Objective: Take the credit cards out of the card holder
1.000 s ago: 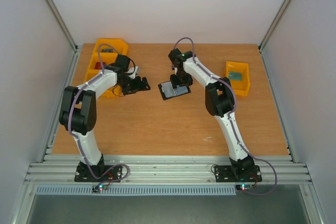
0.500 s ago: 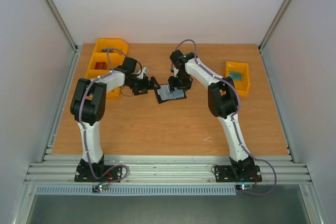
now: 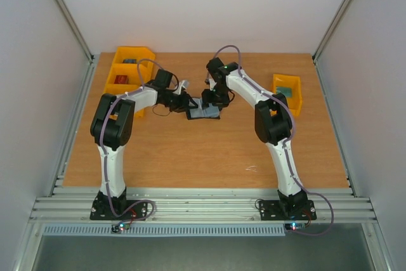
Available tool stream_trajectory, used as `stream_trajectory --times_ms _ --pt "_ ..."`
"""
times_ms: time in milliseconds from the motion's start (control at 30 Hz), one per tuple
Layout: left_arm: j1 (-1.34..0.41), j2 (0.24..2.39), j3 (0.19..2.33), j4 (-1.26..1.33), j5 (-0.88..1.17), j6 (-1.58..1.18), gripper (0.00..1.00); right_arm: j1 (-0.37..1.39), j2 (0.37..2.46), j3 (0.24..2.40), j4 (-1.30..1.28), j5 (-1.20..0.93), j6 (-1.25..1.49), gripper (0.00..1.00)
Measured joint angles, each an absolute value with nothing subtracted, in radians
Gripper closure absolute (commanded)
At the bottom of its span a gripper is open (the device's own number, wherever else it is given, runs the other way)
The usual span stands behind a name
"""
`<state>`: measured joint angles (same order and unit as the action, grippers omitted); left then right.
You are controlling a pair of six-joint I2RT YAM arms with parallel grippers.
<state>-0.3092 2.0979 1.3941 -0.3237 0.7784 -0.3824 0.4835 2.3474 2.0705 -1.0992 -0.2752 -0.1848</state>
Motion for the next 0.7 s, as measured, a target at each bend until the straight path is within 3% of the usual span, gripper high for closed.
stream_trajectory --times_ms 33,67,167,400,533,700 --pt "-0.309 2.098 1.394 -0.319 0.785 -0.39 0.99 0.484 2.345 2.067 -1.097 -0.279 -0.184 0.67" --pt "-0.309 2.098 1.394 -0.312 0.799 -0.392 1.0 0.484 2.343 2.064 -1.092 -0.282 -0.183 0.61" --pt "-0.31 2.097 1.394 -0.305 0.816 -0.382 1.0 0.482 2.329 2.035 -1.068 -0.286 -0.185 0.46" --pt "-0.332 2.034 1.544 -0.538 0.772 -0.149 1.0 0.435 2.095 1.811 -0.945 -0.365 -0.236 0.25" --pt "-0.321 1.957 1.725 -0.727 0.701 0.093 1.0 0.352 1.834 1.679 -0.884 -0.495 -0.31 0.15" --pt "-0.304 1.879 1.958 -1.008 0.683 0.342 1.0 0.29 1.602 1.655 -0.797 -0.618 -0.375 0.14"
